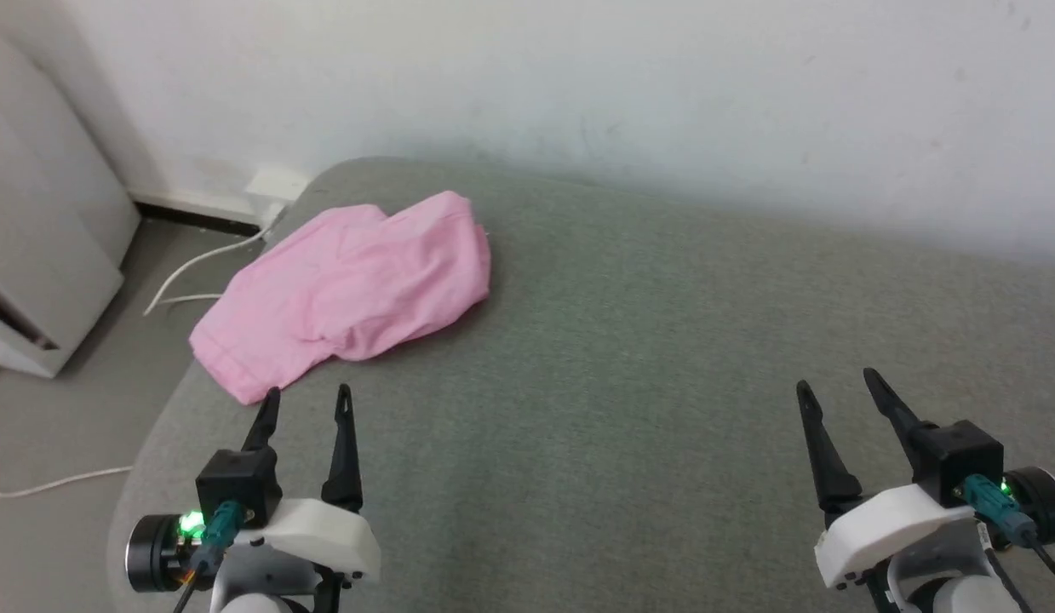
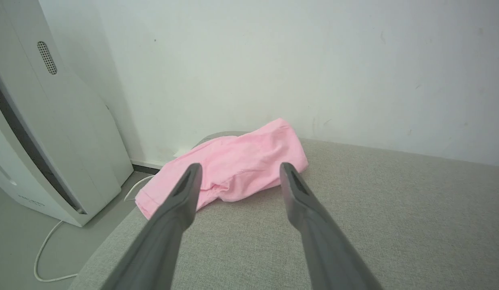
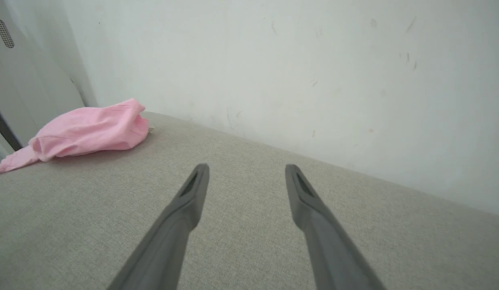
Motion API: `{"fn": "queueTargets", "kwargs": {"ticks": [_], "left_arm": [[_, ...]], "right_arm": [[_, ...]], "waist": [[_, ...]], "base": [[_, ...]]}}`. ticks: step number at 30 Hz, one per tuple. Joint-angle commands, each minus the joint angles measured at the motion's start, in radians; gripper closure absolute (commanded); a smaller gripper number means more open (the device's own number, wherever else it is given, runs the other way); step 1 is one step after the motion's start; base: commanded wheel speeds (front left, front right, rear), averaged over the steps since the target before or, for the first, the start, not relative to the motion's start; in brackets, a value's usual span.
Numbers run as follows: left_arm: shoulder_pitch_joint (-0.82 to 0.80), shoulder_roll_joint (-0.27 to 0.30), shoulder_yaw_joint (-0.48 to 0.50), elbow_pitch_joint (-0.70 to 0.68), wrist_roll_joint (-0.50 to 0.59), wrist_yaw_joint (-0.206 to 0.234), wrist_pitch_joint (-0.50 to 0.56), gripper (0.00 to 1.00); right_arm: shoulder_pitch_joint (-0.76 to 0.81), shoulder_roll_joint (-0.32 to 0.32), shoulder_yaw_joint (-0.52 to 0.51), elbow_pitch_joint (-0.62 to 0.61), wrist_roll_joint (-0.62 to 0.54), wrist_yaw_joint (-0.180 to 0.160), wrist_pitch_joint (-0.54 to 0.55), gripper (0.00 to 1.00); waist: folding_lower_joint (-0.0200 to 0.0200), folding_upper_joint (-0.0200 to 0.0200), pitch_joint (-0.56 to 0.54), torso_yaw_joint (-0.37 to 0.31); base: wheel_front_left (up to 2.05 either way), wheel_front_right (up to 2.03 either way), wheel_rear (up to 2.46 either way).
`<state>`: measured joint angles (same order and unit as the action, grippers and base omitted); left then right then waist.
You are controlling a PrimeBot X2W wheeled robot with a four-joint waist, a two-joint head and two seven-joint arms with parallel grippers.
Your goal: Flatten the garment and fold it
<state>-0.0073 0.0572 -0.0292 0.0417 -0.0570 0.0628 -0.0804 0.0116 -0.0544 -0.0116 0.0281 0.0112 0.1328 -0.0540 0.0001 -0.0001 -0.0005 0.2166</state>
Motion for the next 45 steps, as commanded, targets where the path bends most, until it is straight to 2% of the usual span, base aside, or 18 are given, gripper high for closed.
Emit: {"fn": "queueTargets", "kwargs": {"ticks": [1,45], "left_arm": [[-0.011,0.005,-0.003,0.005,-0.009,0.009,-0.01,0.0],[-0.016,0.007,-0.027,0.056,-0.066,0.076,-0.102,0.0]], "right_arm": [[-0.016,0.001,-0.001,0.004,0.008,-0.001,-0.008,0.0],[-0.037,0.003,0.007,0.023,0.03,-0.001,-0.064,0.0]], "waist": [[-0.0001,0.0,0.0,0.027],[-0.0001,0.0001,0.007,0.238]], "base": [[-0.15,-0.15,-0.15],[-0.02,-0.02,-0.02]]}}
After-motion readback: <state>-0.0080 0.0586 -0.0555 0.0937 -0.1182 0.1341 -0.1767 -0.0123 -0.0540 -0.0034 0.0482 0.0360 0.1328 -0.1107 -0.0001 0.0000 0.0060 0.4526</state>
